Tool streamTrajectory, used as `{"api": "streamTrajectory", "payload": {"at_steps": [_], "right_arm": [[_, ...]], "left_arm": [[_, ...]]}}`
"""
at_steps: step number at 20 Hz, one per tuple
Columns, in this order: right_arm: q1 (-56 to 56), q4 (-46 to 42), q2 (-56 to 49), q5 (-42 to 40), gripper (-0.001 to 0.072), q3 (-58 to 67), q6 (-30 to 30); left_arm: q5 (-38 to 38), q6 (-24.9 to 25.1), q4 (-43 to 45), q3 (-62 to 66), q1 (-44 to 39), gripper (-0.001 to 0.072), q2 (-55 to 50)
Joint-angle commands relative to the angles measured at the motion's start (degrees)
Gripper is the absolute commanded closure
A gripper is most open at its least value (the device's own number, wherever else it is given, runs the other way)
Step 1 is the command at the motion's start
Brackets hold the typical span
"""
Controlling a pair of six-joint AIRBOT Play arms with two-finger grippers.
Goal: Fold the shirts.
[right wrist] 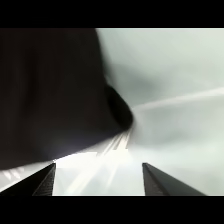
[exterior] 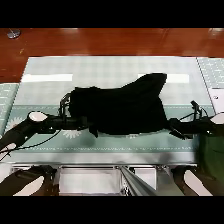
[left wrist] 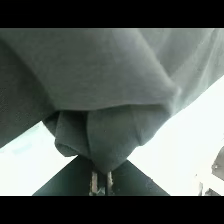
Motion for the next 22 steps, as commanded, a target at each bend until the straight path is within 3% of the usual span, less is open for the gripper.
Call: {"api": "streamTrajectory", "payload": {"at_steps": [1, 5, 6, 7, 8, 11, 16, 19, 22], "right_arm": [[5.42, 4.2, -6.67, -7.32, 0.0093, 2.34, 1.16], [10.51, 7.8, -16.59, -8.39, 0.0099, 10.54, 1.4], [11.67, 7.82, -18.43, -8.37, 0.0211, 12.41, 1.86], [12.44, 7.85, -19.74, -7.63, 0.0492, 14.49, 2.12], [12.83, 7.8, -20.26, -6.21, 0.0683, 17.2, 0.87], [12.61, 5.33, -18.25, 0.0, 0.0683, 31.15, 0.83], [12.66, -1.18, -11.17, 5.16, 0.0684, 66.6, 1.73], [12.66, -1.75, -4.66, 6.12, 0.0684, 80.35, 0.98], [12.66, -5.25, 4.22, 6.73, 0.0684, 85.81, 0.68]], "left_arm": [[-0.66, 0.09, -0.26, 0.92, -0.22, 0.0674, -0.04], [-1.53, 0.11, -0.24, 1.25, -0.22, 0.0673, -0.04], [-2.23, 0.13, -0.24, 2.03, -0.11, 0.0673, -0.02], [-3.5, 0.13, -0.22, 3.43, 0.46, 0.0674, -0.02], [-5.46, 0.13, 0.11, 5.77, 1.7, 0.0674, 0.13], [-13.49, -1.57, 2.86, 18.03, 8.33, 0.0674, 1.44], [-20.5, -8.72, 4.0, 49.99, 18.4, 0.0674, 3.02], [-27.82, -15.19, 12.17, 70.49, 20.17, 0.0674, 3.39], [-33.31, -19.85, 23.06, 86.64, 20.13, 0.0675, 4.66]]}}
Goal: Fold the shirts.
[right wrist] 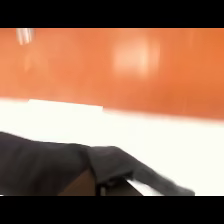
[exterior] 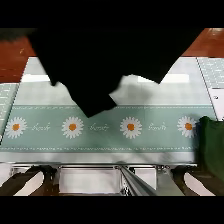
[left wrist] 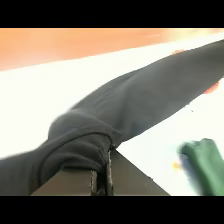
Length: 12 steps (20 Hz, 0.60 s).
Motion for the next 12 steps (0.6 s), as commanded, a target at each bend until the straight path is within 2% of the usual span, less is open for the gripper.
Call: {"api": "streamTrajectory", "payload": {"at_steps": [1, 3, 6, 10, 12], "right_arm": [[0.02, -4.61, 10.08, 1.64, 0.0684, 8.41, -0.5], [0.02, -7.65, 15.39, 3.41, 0.0684, 8.41, -0.5], [-0.02, -12.04, 21.22, 5.79, 0.0684, 8.41, 0.09], [-0.02, -12.74, 23.91, 9.92, 0.0684, 8.41, 1.33], [-0.02, -12.76, 23.89, 14.36, 0.0684, 8.39, 2.6]], "left_arm": [[-7.78, -7.23, 12.81, 20.04, 1.03, 0.0674, 1.68], [-8.61, -8.09, 15.15, 24.85, 1.03, 0.0675, 4.61], [-8.55, -8.13, 19.04, 24.98, 1.03, 0.0675, 11.61], [-8.66, -11.08, 22.03, 24.85, 1.05, 0.0675, 19.04], [-11.91, -13.27, 22.01, 23.08, 1.07, 0.0674, 20.61]]}}
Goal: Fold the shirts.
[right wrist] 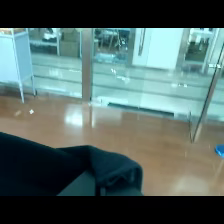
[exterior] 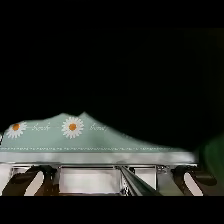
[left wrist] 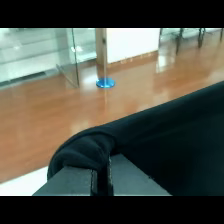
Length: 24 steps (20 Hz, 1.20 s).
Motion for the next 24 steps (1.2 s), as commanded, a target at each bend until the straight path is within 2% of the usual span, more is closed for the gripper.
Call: {"api": "streamTrajectory", "payload": {"at_steps": [1, 4, 7, 10, 13, 16, 18, 20, 24], "right_arm": [[-0.04, -1.31, 1.33, 6.97, 0.0684, 0.07, 1.9], [-0.04, -1.44, 1.33, 9.62, 0.0684, -2.75, 2.01], [-0.04, -1.11, 1.31, 10.01, 0.0683, -11.82, 2.43], [-0.04, -1.16, -0.57, 3.61, 0.0684, -26.29, 1.99], [-0.04, -2.16, -9.62, -4.57, 0.0684, -33.59, 1.46], [-0.04, -1.9, -24.28, -12.04, 0.0684, -31.28, 1.49], [-0.04, -1.9, -35.34, -12.72, 0.0684, -25.0, 2.16], [-0.04, -1.95, -45.0, -12.66, 0.0684, -16.79, 3.04], [-0.04, -0.92, -61.16, -13.11, 0.0684, -2.08, 10.14]], "left_arm": [[-5.7, -3.45, 2.45, -2.75, 0.09, 0.0675, 3.91], [-9.14, -3.8, 2.4, -12.17, 0.09, 0.0674, 3.96], [-6.58, -3.78, 2.36, -23.96, 0.02, 0.0674, 3.15], [4.39, -1.03, 2.36, -36.28, 0.02, 0.0674, 0.48], [16.41, -0.96, -1.2, -44.02, -2.64, 0.0674, -6.19], [28.89, -0.98, -1.27, -44.54, -9.57, 0.0674, -16.37], [36.81, -1.77, -1.31, -43.25, -13.16, 0.0674, -23.15], [40.09, -2.1, -1.33, -40.41, -15.56, 0.0674, -29.94], [44.04, -3.78, -1.51, -35.32, -17.53, 0.0674, -40.65]]}}
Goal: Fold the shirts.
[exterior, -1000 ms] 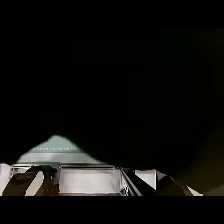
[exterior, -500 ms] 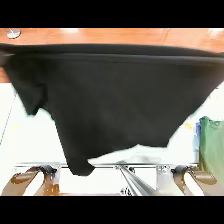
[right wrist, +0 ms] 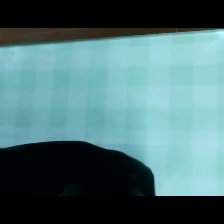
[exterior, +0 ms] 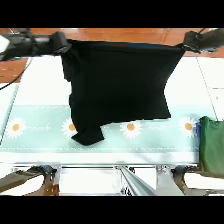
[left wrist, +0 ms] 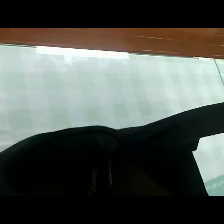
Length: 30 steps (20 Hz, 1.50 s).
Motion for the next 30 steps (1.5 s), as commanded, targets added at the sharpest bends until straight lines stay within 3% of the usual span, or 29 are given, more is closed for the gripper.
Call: {"api": "streamTrajectory", "payload": {"at_steps": [1, 5, 6, 7, 8, 12, 15, 17, 20, 22, 26, 30], "right_arm": [[-0.02, 2.84, -13.88, -0.07, 0.0684, 9.84, 5.38], [-0.02, 8.96, -21.64, 5.99, 0.0683, 9.9, 5.27], [-0.02, 9.86, -22.75, 7.32, 0.0667, 9.9, 5.33], [-0.04, 10.38, -23.21, 7.93, 0.0449, 9.9, 6.01], [-0.48, 10.82, -23.19, 8.63, 0.0094, 9.92, 6.03], [-7.28, 8.13, -19.34, 18.95, 0.0089, 10.29, 0.81], [-14.05, -6.95, -14.32, 27.63, 0.009, 3.76, 0.94], [-18.38, -5.22, -7.52, 22.43, 0.009, -10.75, 0.35], [-23.34, 11.13, 6.01, 5.4, 0.009, -37.18, -9.18], [-25.11, 18.75, 12.46, 0.57, 0.009, -49.37, -14.84], [-25.38, 21.14, 15.56, 0.33, 0.0091, -58.47, -17.55], [-25.38, 21.22, 15.56, 0.59, 0.0091, -59.58, -17.4]], "left_arm": [[6.21, -1.29, -0.61, 3.28, -1.86, 0.0674, -9.66], [1.92, -2.34, -0.61, 3.34, -1.18, 0.067, -14.78], [0.42, -2.32, -0.59, 3.32, -1.16, 0.0614, -15.3], [-1.22, -1.99, -0.5, 3.34, -0.92, 0.0329, -15.52], [-3.26, -1.9, 0.31, 3.54, -0.39, 0.0018, -15.45], [-27.17, 0.24, 8.76, 6.6, 8.98, 0.0005, -14.75], [-39.93, 3.41, 7.17, 0.68, 18.36, 0.0005, -12.55], [-38.12, 3.54, 6.47, -12.09, 22.36, 0.0005, -7.13], [-28.59, 4.66, 3.98, -35.19, 25.68, 0.0005, 3.26], [-21.66, 9.31, -4.7, -48.15, 26.58, 0.0005, 9.14], [-10.43, 22.84, -26.58, -61.77, 25.75, 0.0005, 11.19], [-7.45, 26.69, -35.04, -61.83, 19.89, 0.0009, 7.26]]}}
